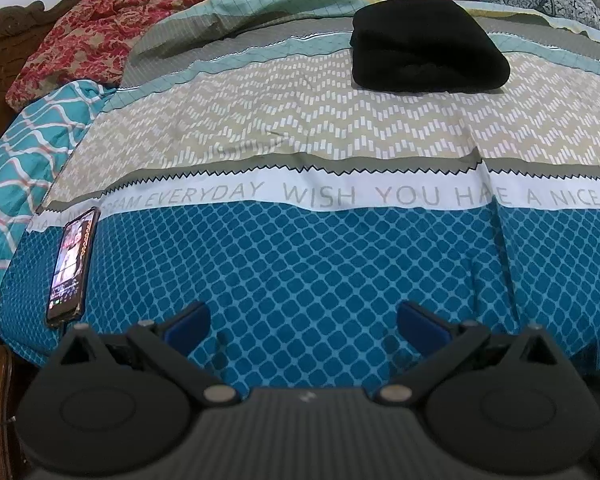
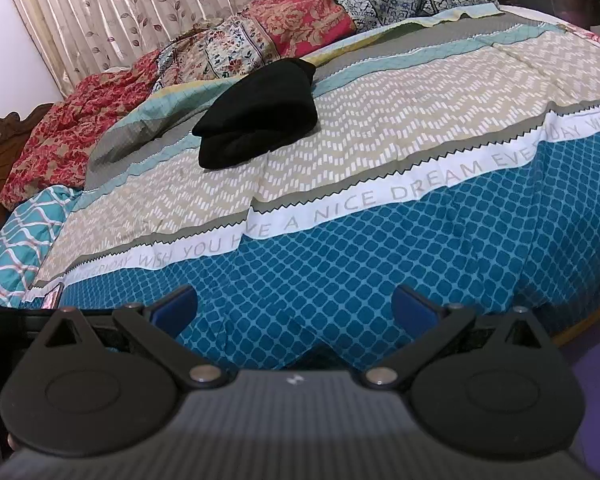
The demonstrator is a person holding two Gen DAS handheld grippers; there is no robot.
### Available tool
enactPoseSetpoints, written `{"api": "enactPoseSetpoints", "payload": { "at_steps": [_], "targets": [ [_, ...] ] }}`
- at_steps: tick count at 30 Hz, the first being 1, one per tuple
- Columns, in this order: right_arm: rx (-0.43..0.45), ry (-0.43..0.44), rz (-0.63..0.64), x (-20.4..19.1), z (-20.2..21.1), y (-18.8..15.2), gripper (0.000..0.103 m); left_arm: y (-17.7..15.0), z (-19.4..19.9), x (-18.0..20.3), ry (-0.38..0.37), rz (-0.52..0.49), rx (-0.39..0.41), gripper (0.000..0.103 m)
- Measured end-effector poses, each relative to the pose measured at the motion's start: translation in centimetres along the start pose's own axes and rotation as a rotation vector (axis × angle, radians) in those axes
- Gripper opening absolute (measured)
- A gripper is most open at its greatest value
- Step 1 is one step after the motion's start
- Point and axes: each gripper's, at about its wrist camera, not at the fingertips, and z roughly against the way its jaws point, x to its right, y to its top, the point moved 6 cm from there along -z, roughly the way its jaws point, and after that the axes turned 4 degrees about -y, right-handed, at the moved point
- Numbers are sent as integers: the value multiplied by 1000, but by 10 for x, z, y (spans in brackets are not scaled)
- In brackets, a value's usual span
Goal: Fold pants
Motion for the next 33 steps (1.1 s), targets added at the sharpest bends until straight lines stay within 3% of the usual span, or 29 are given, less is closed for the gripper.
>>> {"api": "enactPoseSetpoints", "payload": {
  "at_steps": [33],
  "targets": [
    [-32,2,-25,4,-4,-3,103,-2,-3,1,-9,-1,-14,103]
  ]
}}
